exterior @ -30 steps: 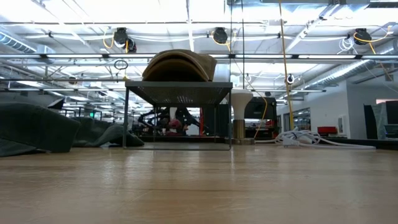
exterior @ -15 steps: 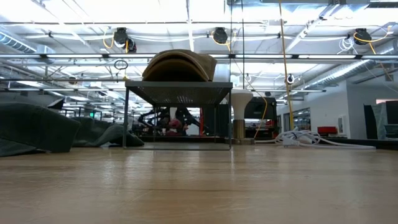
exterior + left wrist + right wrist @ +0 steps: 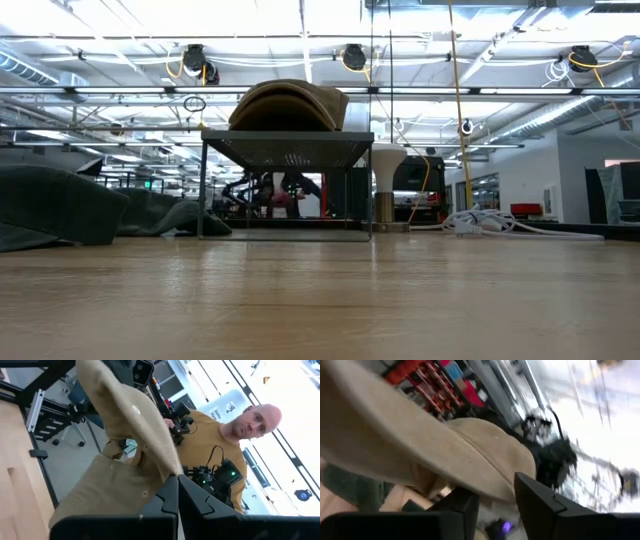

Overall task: Pick & Place hat
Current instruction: Stack the brown cap on the stacked brown caps on the shelf

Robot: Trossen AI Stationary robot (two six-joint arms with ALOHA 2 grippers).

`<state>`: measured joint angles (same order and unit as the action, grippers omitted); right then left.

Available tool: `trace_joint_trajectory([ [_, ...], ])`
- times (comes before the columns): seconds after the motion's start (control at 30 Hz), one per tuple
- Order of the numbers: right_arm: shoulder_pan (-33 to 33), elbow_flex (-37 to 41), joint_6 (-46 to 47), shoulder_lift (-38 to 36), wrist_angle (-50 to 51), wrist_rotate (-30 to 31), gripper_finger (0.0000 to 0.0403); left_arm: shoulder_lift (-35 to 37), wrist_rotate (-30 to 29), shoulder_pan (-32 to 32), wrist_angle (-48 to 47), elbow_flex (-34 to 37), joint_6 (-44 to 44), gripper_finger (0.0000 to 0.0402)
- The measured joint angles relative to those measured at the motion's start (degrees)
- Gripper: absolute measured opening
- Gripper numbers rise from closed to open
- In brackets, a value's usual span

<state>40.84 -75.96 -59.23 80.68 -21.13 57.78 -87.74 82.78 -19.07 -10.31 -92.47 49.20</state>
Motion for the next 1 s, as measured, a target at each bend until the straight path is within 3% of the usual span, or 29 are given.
trace_joint_trajectory([
  [0.2, 4.31, 0.00, 5.69, 0.00, 0.24, 11.39, 0.0131, 0.00, 3.09, -1.18, 0.76, 0.00, 0.05, 0.0001],
  [0.43, 7.77, 0.00, 5.70, 0.00, -0.12, 22.94, 0.0126, 0.00, 2.31, -0.93, 5.43, 0.00, 0.67, 0.0000],
  [0.8, 7.11, 0.00, 4.26, 0.00, -0.48, 24.65, 0.0125, 1.99, -7.89, -0.72, 8.51, 0.00, -3.09, 0.0000],
  [1.0, 5.60, 0.00, 3.15, 0.00, -0.24, 24.56, 0.0125, 3.14, -8.97, -1.32, 7.89, -0.02, -7.69, 0.0000],
])
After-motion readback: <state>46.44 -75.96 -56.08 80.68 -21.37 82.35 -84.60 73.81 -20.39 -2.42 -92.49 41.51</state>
